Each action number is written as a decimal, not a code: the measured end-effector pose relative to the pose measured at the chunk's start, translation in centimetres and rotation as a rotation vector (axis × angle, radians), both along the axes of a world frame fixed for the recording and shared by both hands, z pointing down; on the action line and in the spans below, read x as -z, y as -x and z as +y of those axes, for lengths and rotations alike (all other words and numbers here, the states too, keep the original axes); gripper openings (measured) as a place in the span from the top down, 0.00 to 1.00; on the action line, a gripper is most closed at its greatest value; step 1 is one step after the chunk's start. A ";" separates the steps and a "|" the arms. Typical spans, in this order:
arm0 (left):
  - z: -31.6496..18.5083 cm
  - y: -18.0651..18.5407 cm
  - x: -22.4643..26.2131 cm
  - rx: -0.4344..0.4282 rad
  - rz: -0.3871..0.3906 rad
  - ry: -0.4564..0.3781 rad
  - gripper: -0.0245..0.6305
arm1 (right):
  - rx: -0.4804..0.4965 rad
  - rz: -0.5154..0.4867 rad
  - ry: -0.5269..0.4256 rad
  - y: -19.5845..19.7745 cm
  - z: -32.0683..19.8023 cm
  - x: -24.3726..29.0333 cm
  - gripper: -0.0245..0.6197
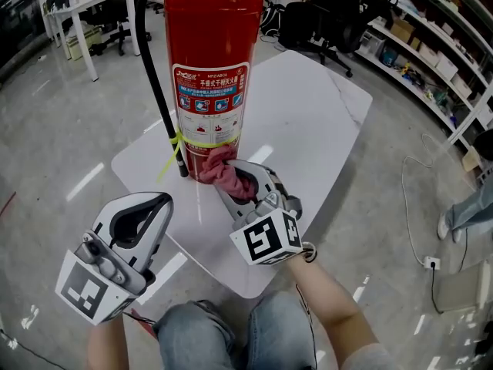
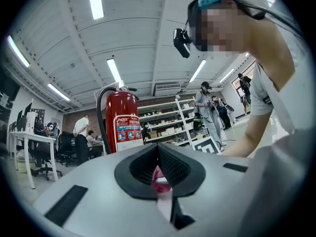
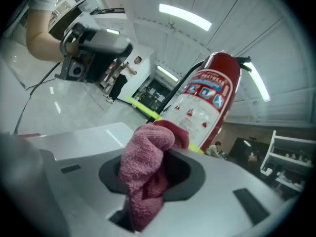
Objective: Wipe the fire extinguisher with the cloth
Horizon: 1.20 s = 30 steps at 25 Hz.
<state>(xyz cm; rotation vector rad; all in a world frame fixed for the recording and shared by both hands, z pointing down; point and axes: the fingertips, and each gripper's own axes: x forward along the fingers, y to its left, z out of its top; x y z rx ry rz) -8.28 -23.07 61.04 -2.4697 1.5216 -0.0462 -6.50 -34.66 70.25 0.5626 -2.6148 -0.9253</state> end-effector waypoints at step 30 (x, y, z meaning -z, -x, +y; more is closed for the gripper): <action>3.2 -1.7 29.6 -0.059 0.057 0.141 0.95 | 0.108 -0.350 0.431 -4.9 10.0 36.5 0.78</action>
